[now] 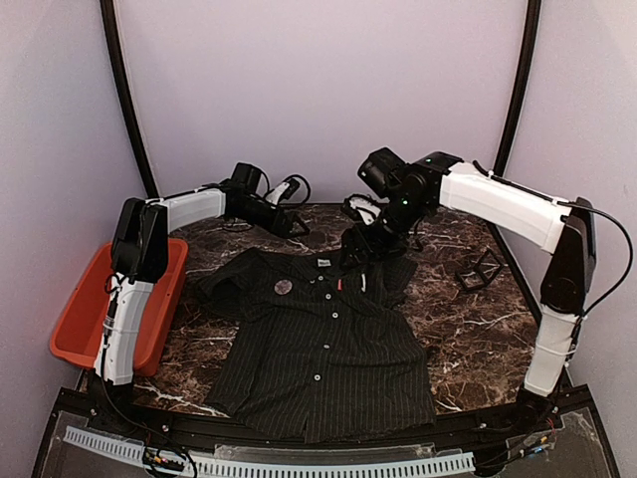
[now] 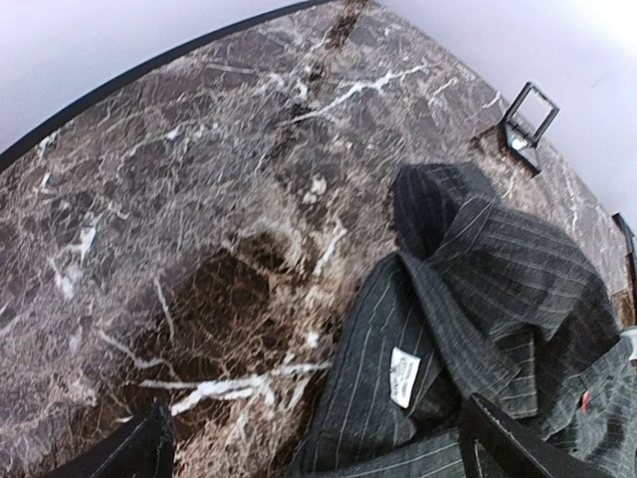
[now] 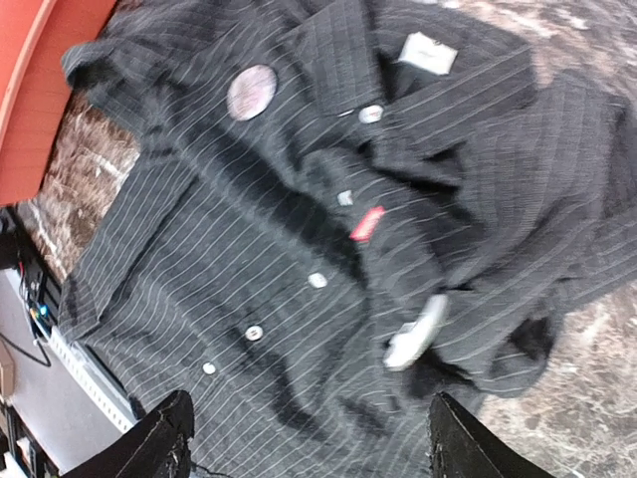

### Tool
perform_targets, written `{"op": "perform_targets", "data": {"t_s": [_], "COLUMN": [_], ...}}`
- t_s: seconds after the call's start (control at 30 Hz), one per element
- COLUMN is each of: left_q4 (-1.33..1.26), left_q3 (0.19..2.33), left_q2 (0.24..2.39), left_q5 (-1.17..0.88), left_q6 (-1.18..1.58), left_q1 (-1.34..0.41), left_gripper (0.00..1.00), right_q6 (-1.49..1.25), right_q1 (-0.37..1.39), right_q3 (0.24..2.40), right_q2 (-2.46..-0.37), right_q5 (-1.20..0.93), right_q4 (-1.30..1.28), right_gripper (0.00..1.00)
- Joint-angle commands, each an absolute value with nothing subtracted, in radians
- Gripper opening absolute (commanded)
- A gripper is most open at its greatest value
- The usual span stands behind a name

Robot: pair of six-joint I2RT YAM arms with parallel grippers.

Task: Pin the brooch onto the clothing
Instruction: Pin the brooch to the flattened clothing, then smooth out the clothing with brooches at the center of the board.

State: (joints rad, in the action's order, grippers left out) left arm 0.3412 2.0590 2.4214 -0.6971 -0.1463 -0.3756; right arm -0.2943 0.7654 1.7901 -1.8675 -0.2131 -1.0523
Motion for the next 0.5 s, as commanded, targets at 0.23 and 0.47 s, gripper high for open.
{"op": "perform_targets", "data": {"t_s": [0.23,0.47], "left_q4": [0.526,0.566], "left_q3": [2.064,2.041], "left_q2": [2.411,2.437], "left_q5": [-0.545,-0.468], "left_q6": [-0.357,-0.442], "left_q1": [-0.377,-0.391], "left_gripper": [0.99,0.99], "right_q6": [-0.275,-0.242], "right_q1": [0.473,0.451], "right_q3": [1.93,2.03], "right_q2": [-2.03,-2.232], "right_q5": [0.056,0.045], "right_q4": [-1.036,-1.039], "right_gripper": [0.78,0.76]}}
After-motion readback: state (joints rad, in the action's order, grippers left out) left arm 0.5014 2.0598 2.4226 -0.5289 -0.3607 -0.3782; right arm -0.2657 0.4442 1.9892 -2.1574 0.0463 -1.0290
